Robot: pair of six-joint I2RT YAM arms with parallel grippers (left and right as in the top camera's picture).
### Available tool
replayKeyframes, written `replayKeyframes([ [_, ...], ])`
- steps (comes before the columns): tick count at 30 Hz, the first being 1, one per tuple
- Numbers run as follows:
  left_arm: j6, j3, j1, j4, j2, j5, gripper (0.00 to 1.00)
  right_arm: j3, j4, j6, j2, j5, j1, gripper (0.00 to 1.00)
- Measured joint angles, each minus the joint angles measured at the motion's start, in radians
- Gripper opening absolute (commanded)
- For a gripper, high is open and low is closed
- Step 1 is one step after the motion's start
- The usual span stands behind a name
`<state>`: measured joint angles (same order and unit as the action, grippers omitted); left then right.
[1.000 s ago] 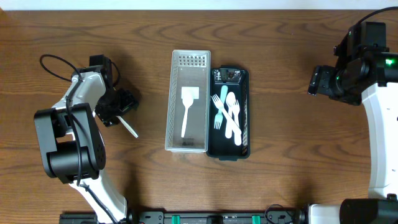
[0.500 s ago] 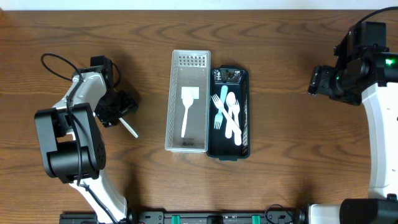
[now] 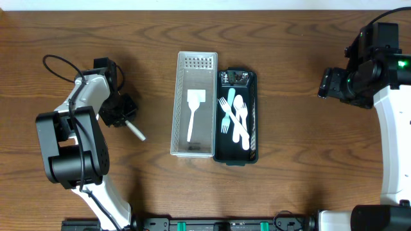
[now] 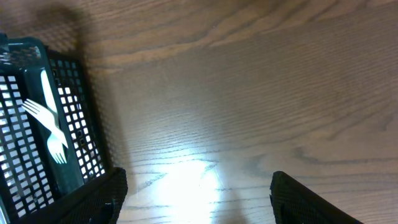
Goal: Pack container
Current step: 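Move the left gripper back to the spoons and grasp one, then carry the white spoon into the white basket and release it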
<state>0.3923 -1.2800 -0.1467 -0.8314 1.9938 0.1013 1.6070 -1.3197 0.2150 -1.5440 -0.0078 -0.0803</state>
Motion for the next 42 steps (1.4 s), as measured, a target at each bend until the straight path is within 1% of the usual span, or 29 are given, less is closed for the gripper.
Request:
replayKeyframes([
  [2, 0.000, 0.000, 0.000, 0.000, 0.000, 0.000, 0.19, 0.000, 0.000, 0.000, 0.000, 0.000, 0.000, 0.77],
  [6, 0.000, 0.000, 0.000, 0.000, 0.000, -0.001, 0.19, 0.000, 0.000, 0.000, 0.000, 0.000, 0.000, 0.77],
  [7, 0.000, 0.000, 0.000, 0.000, 0.000, 0.000, 0.15, 0.000, 0.000, 0.000, 0.000, 0.000, 0.000, 0.77],
  [8, 0.002, 0.000, 0.000, 0.000, 0.000, 0.000, 0.15, 0.000, 0.000, 0.000, 0.000, 0.000, 0.000, 0.77],
  [15, 0.000, 0.000, 0.000, 0.000, 0.000, -0.001, 0.14, 0.000, 0.000, 0.000, 0.000, 0.000, 0.000, 0.77],
  [20, 0.000, 0.000, 0.001, -0.001, 0.000, -0.004, 0.12, 0.000, 0.000, 0.000, 0.000, 0.000, 0.000, 0.77],
  [22, 0.000, 0.000, 0.007, -0.007, -0.003, -0.009, 0.11, 0.000, 0.000, 0.000, 0.000, 0.000, 0.000, 0.77],
  [26, 0.000, 0.015, 0.044, -0.053, -0.025, -0.034, 0.12, 0.000, 0.000, 0.000, 0.000, 0.000, 0.000, 0.77],
  [28, -0.005, 0.017, 0.082, -0.082, -0.059, -0.041, 0.12, 0.000, 0.001, 0.000, 0.000, 0.000, 0.000, 0.77],
  [30, -0.012, 0.016, 0.143, -0.101, -0.135, -0.050, 0.12, 0.000, 0.002, 0.000, 0.000, 0.000, 0.000, 0.77],
  [33, -0.025, 0.008, 0.257, -0.107, -0.292, -0.066, 0.12, 0.000, 0.002, 0.000, 0.000, 0.000, 0.000, 0.77],
  [37, -0.031, -0.024, 0.436, -0.074, -0.491, -0.109, 0.12, 0.000, 0.004, 0.000, 0.000, 0.000, 0.000, 0.77],
  [40, -0.031, -0.031, 0.541, -0.041, -0.572, -0.155, 0.12, 0.000, 0.008, 0.000, 0.000, 0.000, 0.000, 0.77],
  [42, -0.031, -0.032, 0.600, -0.023, -0.589, -0.170, 0.12, 0.000, 0.008, 0.000, 0.000, 0.000, 0.000, 0.77],
])
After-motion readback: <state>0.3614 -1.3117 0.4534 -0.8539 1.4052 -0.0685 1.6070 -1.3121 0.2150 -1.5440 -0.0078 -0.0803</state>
